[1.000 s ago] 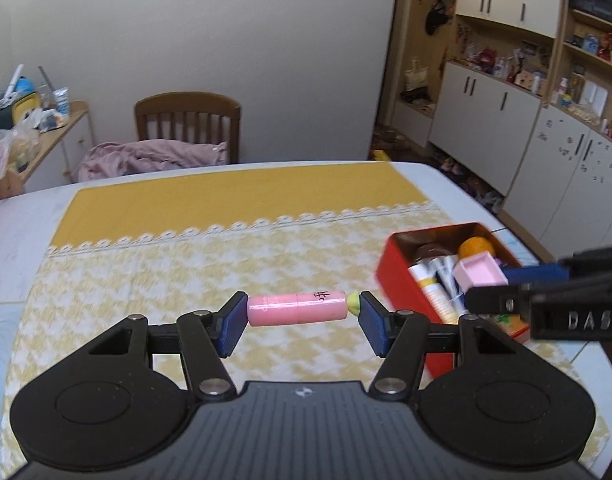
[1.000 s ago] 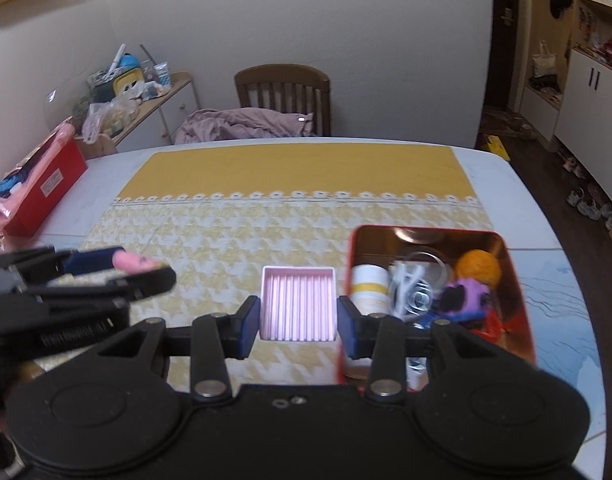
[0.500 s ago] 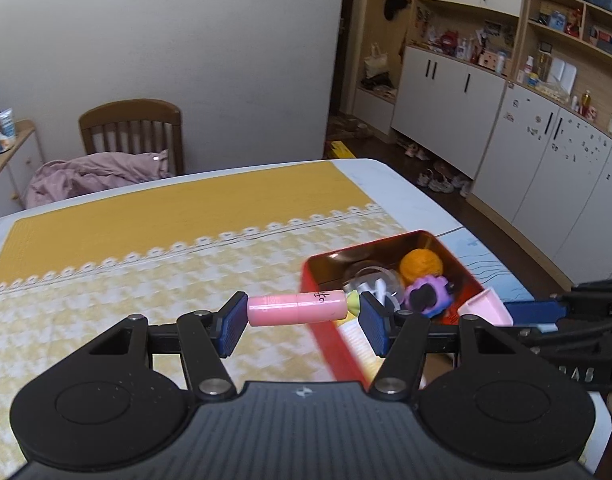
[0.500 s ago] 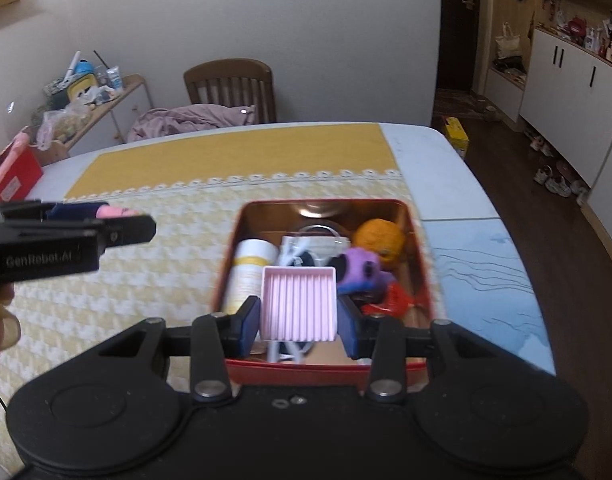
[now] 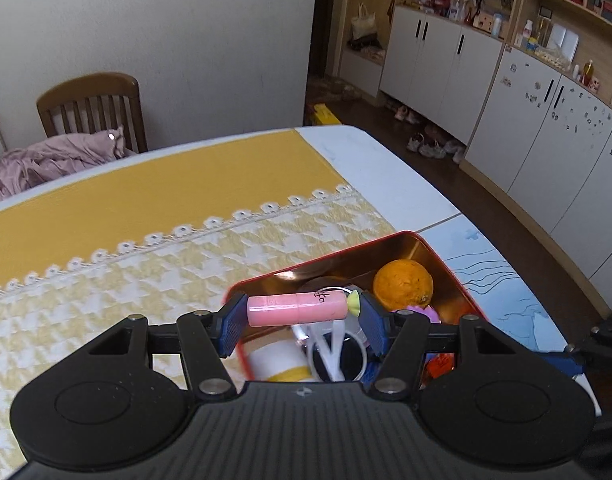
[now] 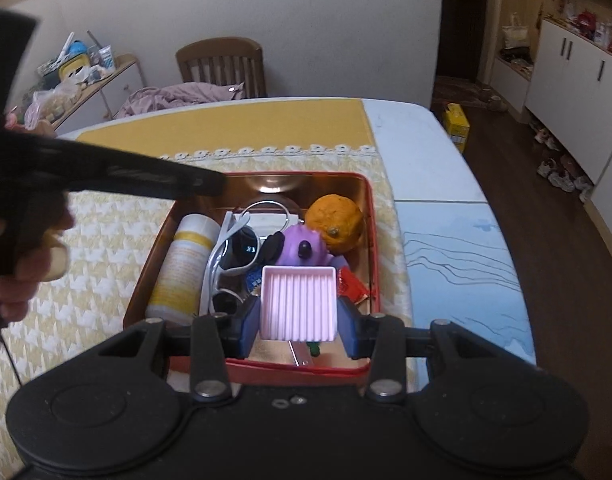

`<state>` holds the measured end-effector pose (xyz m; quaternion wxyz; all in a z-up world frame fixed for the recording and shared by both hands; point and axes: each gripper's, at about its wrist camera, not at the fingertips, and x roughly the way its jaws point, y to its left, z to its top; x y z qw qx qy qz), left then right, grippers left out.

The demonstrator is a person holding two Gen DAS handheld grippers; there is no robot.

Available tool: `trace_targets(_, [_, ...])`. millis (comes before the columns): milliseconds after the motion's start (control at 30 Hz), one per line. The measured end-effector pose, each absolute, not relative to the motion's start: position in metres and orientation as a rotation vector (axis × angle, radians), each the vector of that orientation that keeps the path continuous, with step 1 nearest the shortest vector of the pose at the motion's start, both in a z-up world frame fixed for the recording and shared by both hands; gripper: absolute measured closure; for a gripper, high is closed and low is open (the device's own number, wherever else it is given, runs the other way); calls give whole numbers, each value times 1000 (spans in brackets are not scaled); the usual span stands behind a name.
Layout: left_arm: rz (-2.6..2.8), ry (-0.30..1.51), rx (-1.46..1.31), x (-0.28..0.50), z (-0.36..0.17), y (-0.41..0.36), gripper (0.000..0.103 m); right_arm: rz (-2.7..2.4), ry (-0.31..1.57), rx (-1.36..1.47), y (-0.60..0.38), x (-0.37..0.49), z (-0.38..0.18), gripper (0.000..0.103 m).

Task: Organize rigid objects
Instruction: 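Release the pink stick into the red box with the left tool while the right tool releases the tray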

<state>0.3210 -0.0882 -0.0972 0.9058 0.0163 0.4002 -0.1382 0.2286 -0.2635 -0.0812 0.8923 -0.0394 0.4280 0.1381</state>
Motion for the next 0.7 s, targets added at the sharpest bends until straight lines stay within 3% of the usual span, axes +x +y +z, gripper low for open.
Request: trace_targets(700, [-257,930,61,365,-141,-127,43,371,1015,-126,-253,257,-124,63])
